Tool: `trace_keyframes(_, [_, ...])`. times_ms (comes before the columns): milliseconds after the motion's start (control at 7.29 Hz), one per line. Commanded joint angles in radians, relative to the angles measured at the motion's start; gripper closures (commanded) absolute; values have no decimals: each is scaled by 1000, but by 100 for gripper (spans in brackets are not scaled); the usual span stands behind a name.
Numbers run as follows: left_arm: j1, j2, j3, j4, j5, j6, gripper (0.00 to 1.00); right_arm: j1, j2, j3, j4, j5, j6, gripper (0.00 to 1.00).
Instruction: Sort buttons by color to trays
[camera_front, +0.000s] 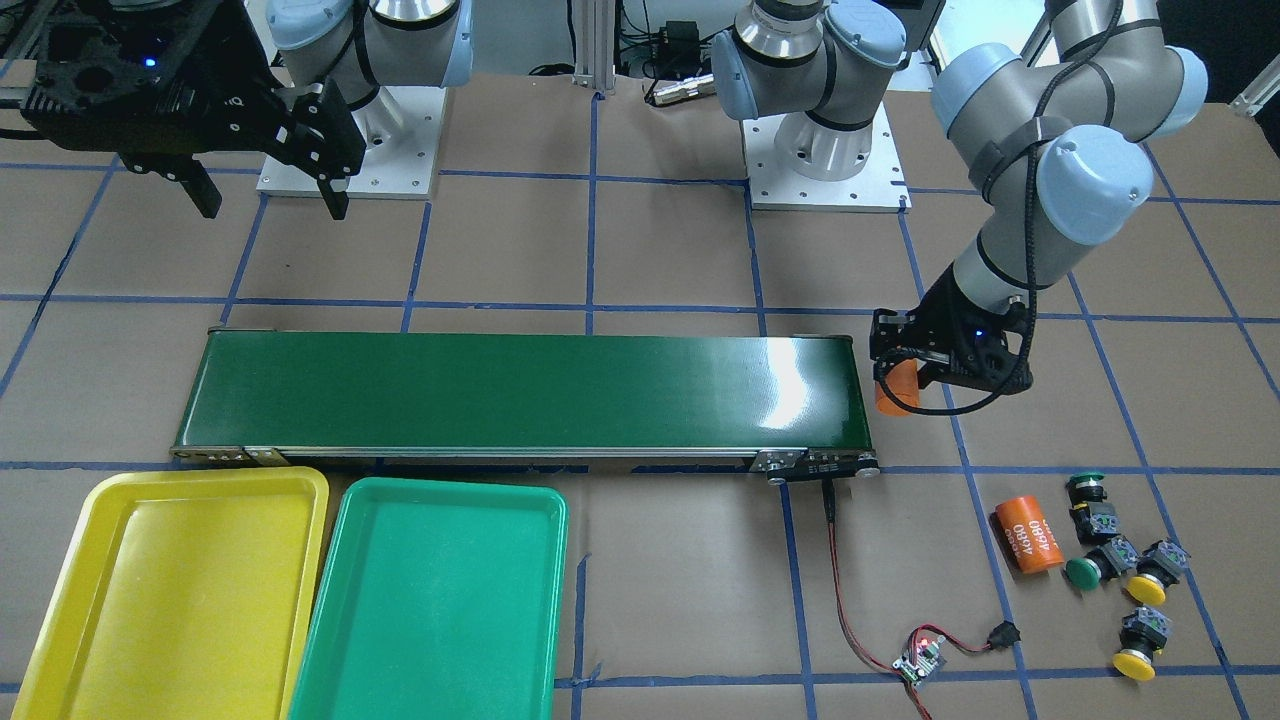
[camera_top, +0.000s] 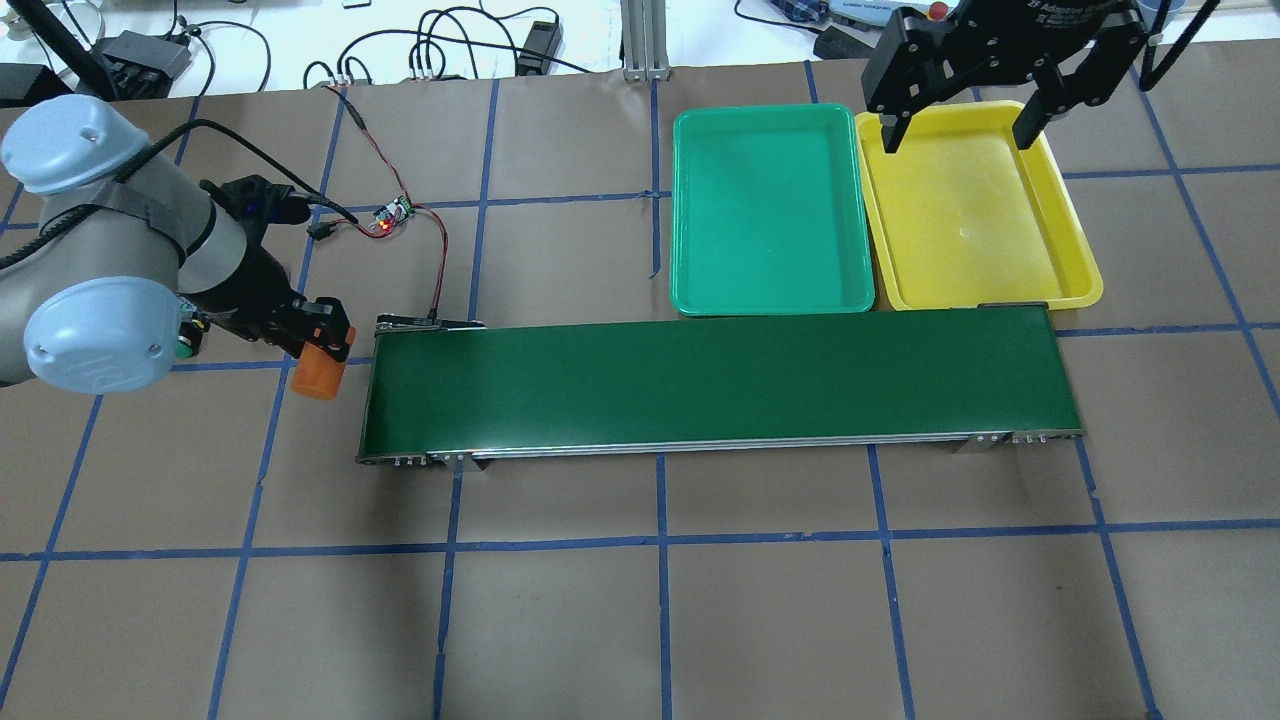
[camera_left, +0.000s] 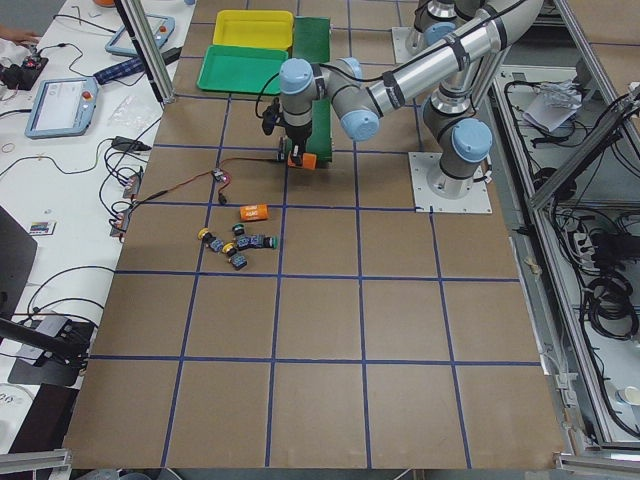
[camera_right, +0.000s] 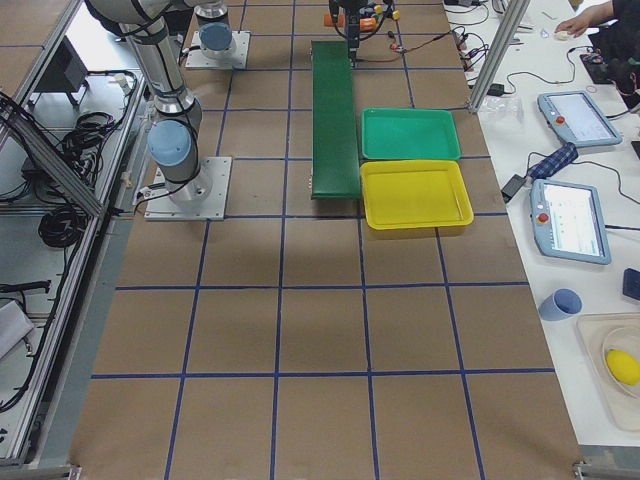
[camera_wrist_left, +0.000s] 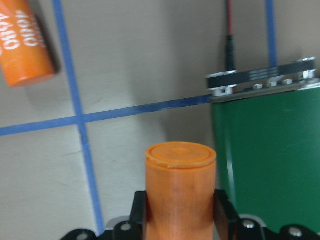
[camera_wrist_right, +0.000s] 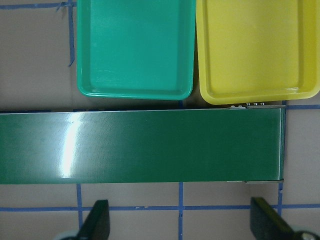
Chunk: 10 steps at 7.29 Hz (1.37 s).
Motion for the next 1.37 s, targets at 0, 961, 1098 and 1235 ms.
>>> trace_keyframes(0, [-113, -13, -1, -2, -36, 95, 100, 0, 0, 0, 0, 2, 2, 0])
trace_keyframes(961, [-282, -7, -70, 65, 109, 883, 100, 0, 0, 1, 5, -1, 2, 0])
trace_keyframes(1098, [-288, -12, -65, 93, 110, 869, 100, 0, 1, 1, 8, -1, 2, 0])
trace_keyframes(1235, [-290, -10, -67, 114, 108, 874, 86, 0, 0, 1, 9, -1, 2, 0])
